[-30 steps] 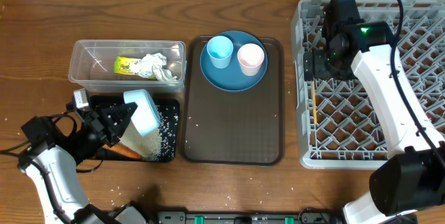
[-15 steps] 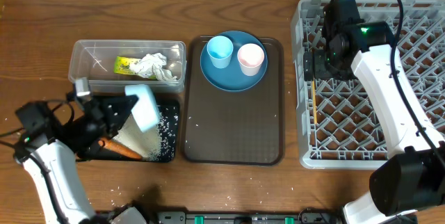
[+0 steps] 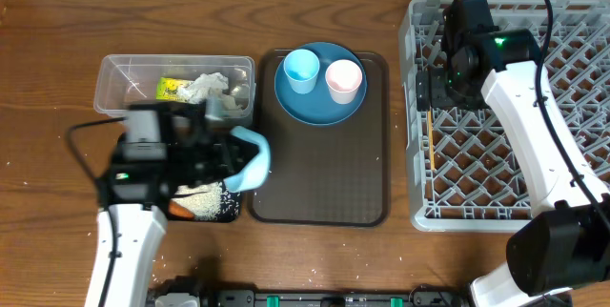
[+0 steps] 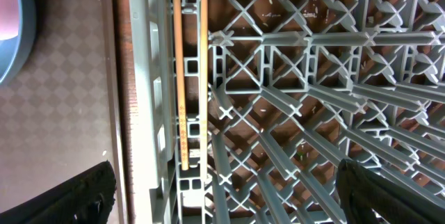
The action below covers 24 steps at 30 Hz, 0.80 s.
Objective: Sort waste into correct bins and load items into the dishwasher rack
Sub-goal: 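Tilt the bowl with the left gripper to pour rice onto black tray, then carry the emptied bowl right and set it on the brown tray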
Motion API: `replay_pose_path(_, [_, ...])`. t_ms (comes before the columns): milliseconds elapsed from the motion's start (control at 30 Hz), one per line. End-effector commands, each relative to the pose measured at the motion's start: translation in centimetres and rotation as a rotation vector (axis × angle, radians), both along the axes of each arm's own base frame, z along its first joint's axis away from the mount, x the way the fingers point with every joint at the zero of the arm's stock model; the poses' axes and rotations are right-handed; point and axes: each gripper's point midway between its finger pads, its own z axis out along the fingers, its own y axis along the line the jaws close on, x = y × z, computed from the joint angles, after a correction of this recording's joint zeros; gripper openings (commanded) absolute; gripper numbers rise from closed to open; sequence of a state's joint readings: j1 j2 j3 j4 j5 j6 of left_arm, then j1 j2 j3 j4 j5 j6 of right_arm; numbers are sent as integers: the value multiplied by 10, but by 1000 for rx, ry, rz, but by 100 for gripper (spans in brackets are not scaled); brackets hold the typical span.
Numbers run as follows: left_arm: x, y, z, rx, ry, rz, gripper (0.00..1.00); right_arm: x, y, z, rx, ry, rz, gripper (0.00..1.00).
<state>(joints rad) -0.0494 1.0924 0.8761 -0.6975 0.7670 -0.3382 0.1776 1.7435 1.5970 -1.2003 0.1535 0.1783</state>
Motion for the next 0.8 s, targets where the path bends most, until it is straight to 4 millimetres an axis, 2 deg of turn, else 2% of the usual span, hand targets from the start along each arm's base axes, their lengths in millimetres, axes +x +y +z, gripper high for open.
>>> replay_pose_path(0, [8, -6, -8, 160, -15, 64, 6, 1, -3, 3, 0, -9, -14, 99])
replay_pose_path(300, [3, -74, -30, 320, -103, -57, 6, 1, -3, 3, 0, -9, -14, 99])
replay_pose_path(433, [-1, -107, -51, 347, -111, -145, 6, 1, -3, 3, 1, -9, -14, 99])
replay_pose_path(600, [-8, -133, -82, 380, -80, -220, 6, 1, -3, 3, 0, -9, -14, 99])
replay_pose_path(767, [-13, -150, -104, 398, -64, -267, 7, 1, -3, 3, 1, -9, -14, 99])
